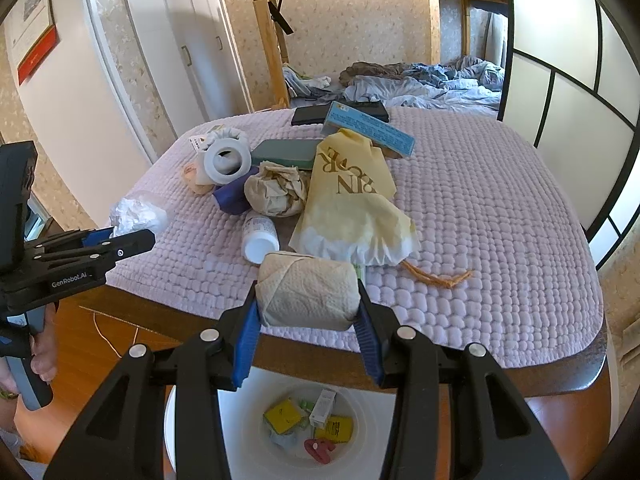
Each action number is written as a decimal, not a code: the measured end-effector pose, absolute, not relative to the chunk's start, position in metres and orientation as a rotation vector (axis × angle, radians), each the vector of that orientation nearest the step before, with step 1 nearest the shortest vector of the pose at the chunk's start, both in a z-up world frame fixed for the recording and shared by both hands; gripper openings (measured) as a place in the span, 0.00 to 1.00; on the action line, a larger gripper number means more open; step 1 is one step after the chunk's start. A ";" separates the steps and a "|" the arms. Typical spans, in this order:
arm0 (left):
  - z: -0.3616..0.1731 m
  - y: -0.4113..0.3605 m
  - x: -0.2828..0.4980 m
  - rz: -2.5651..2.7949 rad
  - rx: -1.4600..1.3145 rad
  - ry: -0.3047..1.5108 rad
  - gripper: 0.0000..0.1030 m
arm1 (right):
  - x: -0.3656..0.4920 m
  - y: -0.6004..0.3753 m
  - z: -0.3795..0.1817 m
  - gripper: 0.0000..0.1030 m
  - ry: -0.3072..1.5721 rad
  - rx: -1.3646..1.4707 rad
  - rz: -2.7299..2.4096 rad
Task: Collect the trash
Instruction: 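Carry the tissue and beige roll off the bed over the white bin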
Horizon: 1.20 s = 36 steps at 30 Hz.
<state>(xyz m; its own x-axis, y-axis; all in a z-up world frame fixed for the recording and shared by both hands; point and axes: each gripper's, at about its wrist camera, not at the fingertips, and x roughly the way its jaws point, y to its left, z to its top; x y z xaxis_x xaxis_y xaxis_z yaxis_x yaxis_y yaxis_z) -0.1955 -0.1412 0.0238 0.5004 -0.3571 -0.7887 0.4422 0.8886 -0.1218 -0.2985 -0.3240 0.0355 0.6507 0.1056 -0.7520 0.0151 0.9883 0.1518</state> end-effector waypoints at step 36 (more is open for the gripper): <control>0.011 -0.167 -0.276 -0.435 0.121 0.931 0.44 | -0.367 -0.301 0.020 0.42 0.914 0.109 0.107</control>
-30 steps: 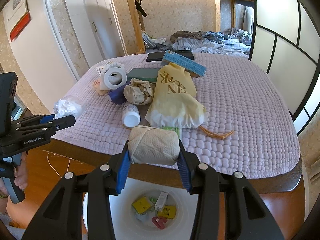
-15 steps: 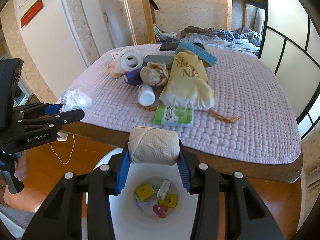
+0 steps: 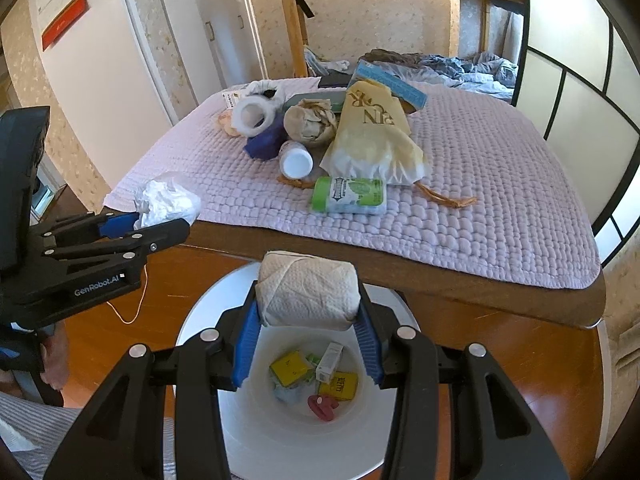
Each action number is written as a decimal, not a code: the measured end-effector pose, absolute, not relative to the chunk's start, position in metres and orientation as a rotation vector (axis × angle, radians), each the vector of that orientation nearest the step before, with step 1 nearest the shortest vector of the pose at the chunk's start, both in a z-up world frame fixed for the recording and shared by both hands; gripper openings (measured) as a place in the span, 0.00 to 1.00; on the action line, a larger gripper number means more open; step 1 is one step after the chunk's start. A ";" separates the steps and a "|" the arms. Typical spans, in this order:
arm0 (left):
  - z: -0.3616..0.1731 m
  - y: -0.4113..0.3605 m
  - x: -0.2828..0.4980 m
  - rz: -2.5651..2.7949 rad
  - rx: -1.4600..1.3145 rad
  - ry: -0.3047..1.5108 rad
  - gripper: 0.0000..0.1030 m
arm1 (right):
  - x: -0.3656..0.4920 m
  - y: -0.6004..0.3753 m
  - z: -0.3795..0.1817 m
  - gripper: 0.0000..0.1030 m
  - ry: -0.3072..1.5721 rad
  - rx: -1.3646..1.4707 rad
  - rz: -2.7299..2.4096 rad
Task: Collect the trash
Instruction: 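Carry the tissue and beige roll off the bed over the white bin, then open both tools to drop the tissue and roll into the bin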
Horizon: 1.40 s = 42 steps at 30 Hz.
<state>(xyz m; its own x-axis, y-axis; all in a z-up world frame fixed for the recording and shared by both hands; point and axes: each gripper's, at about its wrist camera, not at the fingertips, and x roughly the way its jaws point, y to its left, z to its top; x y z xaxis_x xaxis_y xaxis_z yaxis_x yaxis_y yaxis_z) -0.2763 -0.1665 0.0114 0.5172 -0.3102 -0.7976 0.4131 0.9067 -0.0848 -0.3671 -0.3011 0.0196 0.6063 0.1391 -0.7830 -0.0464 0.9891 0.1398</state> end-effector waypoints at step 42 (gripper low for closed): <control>-0.005 -0.188 -0.302 -0.478 0.193 0.964 0.44 | -0.395 -0.301 -0.002 0.42 0.969 0.134 0.073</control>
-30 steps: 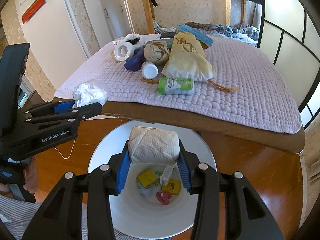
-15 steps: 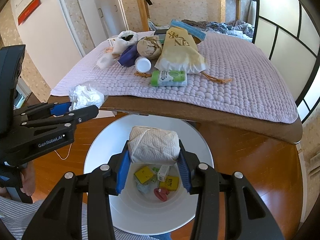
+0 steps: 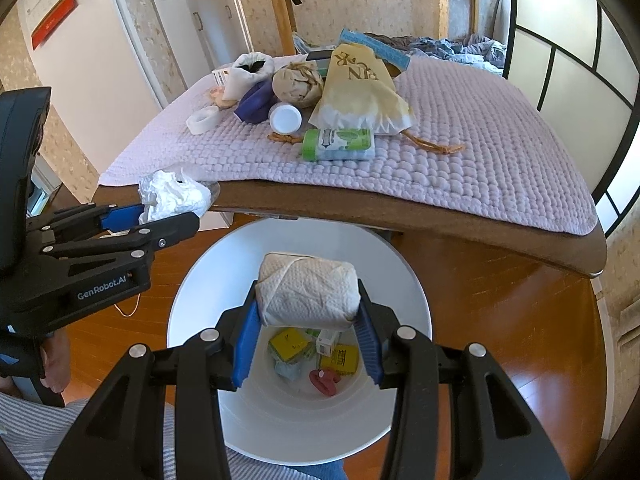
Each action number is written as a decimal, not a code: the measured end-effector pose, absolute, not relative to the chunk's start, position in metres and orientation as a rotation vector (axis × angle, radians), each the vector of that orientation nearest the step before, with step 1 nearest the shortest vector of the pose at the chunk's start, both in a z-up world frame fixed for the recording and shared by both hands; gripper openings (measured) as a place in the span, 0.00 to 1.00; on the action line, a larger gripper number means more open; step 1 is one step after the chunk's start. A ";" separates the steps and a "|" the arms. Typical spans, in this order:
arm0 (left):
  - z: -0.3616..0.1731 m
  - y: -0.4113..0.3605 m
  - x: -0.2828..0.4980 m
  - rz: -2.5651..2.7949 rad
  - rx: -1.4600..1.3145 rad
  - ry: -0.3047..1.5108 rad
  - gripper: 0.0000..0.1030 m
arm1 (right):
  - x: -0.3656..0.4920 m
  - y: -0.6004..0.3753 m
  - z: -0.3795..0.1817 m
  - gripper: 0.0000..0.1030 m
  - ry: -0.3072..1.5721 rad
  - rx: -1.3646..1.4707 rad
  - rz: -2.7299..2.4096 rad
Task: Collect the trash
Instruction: 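Open both tools to drop the tissue and roll into the bin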
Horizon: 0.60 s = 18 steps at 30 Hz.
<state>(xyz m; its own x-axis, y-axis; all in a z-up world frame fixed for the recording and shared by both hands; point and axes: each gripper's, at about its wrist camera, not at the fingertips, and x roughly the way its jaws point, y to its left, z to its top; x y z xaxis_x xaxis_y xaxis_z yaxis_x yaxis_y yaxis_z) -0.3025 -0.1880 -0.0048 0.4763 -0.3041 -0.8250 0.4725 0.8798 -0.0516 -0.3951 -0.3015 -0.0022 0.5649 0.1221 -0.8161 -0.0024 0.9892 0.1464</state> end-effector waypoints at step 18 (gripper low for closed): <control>-0.015 -0.198 -0.307 -0.517 0.240 1.003 0.44 | -0.397 -0.302 -0.013 0.42 0.999 0.156 0.071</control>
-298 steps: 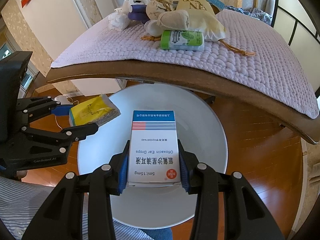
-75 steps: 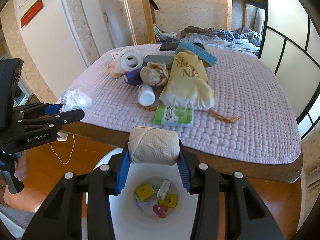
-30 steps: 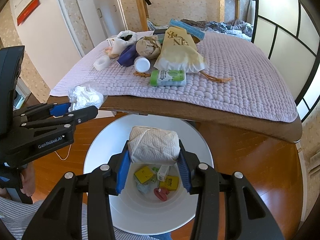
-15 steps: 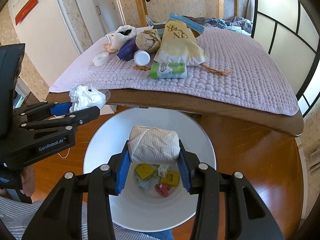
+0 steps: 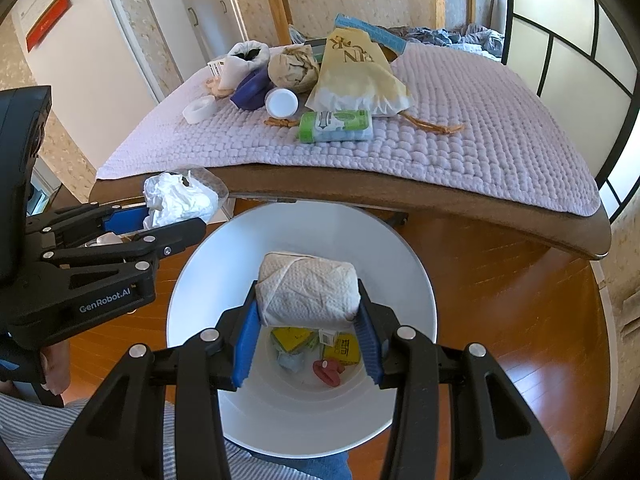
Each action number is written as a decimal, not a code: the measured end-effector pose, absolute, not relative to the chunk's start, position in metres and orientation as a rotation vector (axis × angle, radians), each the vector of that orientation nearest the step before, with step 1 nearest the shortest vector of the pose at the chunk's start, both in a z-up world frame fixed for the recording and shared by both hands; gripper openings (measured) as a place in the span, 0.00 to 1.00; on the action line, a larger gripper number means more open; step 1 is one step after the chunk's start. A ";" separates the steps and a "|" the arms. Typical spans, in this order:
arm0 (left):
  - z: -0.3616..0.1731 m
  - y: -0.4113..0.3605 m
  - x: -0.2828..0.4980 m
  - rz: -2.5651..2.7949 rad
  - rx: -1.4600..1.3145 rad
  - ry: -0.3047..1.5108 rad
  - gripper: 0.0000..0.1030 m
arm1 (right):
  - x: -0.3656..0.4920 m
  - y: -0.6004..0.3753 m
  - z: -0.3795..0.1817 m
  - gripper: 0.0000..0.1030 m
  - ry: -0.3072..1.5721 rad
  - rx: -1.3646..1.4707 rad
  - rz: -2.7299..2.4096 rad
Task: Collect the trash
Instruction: 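Open both tools to drop the tissue and roll into the bin, then move both open tools back over the remaining items on the bed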
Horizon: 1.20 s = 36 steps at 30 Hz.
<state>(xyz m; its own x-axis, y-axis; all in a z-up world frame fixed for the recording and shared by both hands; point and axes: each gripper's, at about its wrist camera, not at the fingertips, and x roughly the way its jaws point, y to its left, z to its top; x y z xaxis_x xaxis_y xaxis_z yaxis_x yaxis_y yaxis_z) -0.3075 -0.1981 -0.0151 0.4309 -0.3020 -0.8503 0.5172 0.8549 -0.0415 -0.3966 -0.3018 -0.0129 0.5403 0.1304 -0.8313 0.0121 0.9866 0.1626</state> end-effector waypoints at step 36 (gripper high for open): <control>0.011 -0.149 -0.208 -0.331 0.138 0.877 0.90 | -0.323 -0.318 0.001 0.77 0.884 0.131 0.011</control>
<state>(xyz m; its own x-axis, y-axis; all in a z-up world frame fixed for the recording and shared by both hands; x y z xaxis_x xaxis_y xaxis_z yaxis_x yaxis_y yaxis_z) -0.2083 -0.1491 0.0112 0.5923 -0.2273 -0.7730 0.3397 0.9404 -0.0163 -0.3229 -0.3179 0.0005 0.6345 0.0633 -0.7703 0.0447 0.9920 0.1183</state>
